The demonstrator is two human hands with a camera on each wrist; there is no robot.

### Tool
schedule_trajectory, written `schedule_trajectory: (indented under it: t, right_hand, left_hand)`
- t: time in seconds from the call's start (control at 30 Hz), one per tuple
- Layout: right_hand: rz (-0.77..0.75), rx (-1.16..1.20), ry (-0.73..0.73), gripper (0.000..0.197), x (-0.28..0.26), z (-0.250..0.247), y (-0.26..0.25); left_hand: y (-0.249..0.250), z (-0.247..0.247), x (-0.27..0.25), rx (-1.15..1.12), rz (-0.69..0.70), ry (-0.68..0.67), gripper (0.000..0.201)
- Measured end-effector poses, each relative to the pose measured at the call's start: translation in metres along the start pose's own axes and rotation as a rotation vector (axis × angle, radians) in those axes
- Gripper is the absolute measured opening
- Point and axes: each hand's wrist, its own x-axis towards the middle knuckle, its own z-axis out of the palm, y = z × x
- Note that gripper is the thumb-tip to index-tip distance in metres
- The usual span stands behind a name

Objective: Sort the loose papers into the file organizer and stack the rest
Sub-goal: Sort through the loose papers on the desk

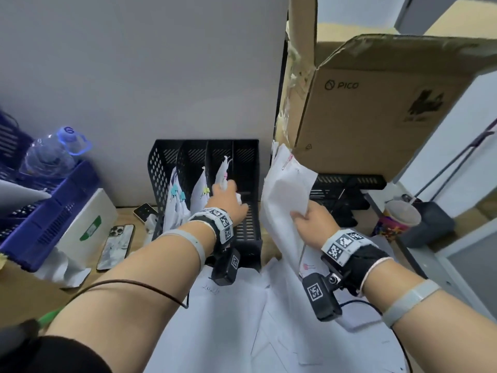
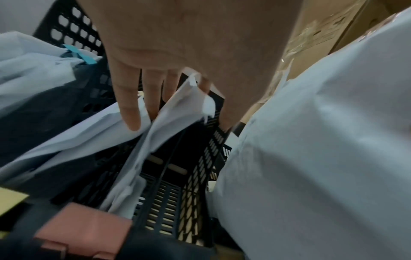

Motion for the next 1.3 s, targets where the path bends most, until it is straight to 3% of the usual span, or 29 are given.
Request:
schedule_trajectory:
  t: [0.07,0.17,0.23,0.4,0.53,0.6,0.7,0.87,1.07,1.23,1.3]
  right_hand:
    - [-0.039,0.065,-0.017,0.030,0.007,0.003,-0.009]
    - [-0.083,0.145,-0.055,0.030,0.021,0.014,-0.033]
    - [-0.101,0.185,-0.062,0.030,0.034,0.026,-0.051]
    - [-0.031,0.178,0.012,0.037,0.063,0.058,-0.079]
    - [0.030,0.177,0.042,0.034,0.079,0.078,-0.081]
    - [0.049,0.236,0.072,0.032,0.084,0.084,-0.081]
    - [0.070,0.353,0.123,0.034,0.090,0.092,-0.082]
    - [0.185,0.128,-0.038,0.037,0.097,0.106,-0.079]
    - [0.166,0.168,-0.040,0.023,0.100,0.115,-0.081]
    - [0.158,-0.135,-0.342,0.030,0.090,0.136,-0.070]
    - [0.152,-0.068,-0.392,0.032,0.087,0.143,-0.058]
  left_hand:
    - [-0.016,-0.003,0.005,-0.017,-0.037,0.059,0.053]
    - [-0.038,-0.016,0.009,0.000,-0.005,0.138,0.025]
    - [-0.049,-0.024,0.012,0.020,0.029,0.157,0.017]
    - [-0.058,-0.028,0.016,0.062,0.129,-0.016,0.046]
    - [-0.061,-0.018,0.017,0.114,0.130,-0.212,0.050]
    - [-0.064,-0.013,0.018,0.175,0.097,-0.229,0.053]
    - [-0.068,-0.010,0.020,0.146,0.076,-0.150,0.042]
    - [-0.077,-0.021,0.023,0.062,0.043,-0.002,0.027]
    - [-0.077,-0.033,0.022,-0.060,0.084,0.120,0.039]
    - [-0.073,-0.027,0.017,-0.129,0.115,0.095,0.052]
    - [-0.070,-0.022,0.013,-0.140,0.132,0.074,0.053]
